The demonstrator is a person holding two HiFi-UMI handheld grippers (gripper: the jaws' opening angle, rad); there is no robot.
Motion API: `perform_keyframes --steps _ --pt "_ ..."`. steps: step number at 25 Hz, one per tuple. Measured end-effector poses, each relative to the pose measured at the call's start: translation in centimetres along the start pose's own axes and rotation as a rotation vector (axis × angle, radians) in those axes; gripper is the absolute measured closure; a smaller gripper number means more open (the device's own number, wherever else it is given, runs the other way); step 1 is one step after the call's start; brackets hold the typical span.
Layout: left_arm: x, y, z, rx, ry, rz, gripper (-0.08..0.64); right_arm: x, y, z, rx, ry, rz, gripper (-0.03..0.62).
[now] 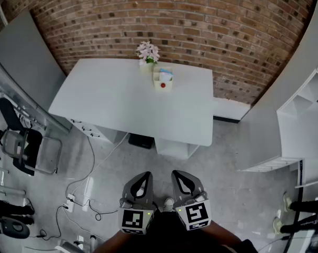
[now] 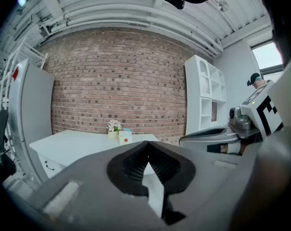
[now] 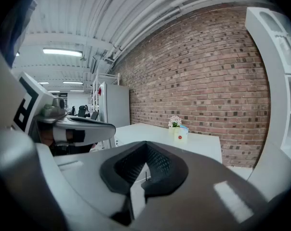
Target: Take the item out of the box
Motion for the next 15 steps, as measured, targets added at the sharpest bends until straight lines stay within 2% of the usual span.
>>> perform_keyframes --steps 15 --pt "-2.6 1.3 0.6 0.015 0.004 -0.037 0.555 0.0 2.2 0.7 0.012 0.015 -0.029 0.591"
Point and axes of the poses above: the fingertips, and each gripper's own axes: y forward along the fingers, x to its right, z out of its top, the point moved 6 cm from there along -y, backward along the fingers, and after that the axes turned 7 degrees about y, right-handed, at the moved point
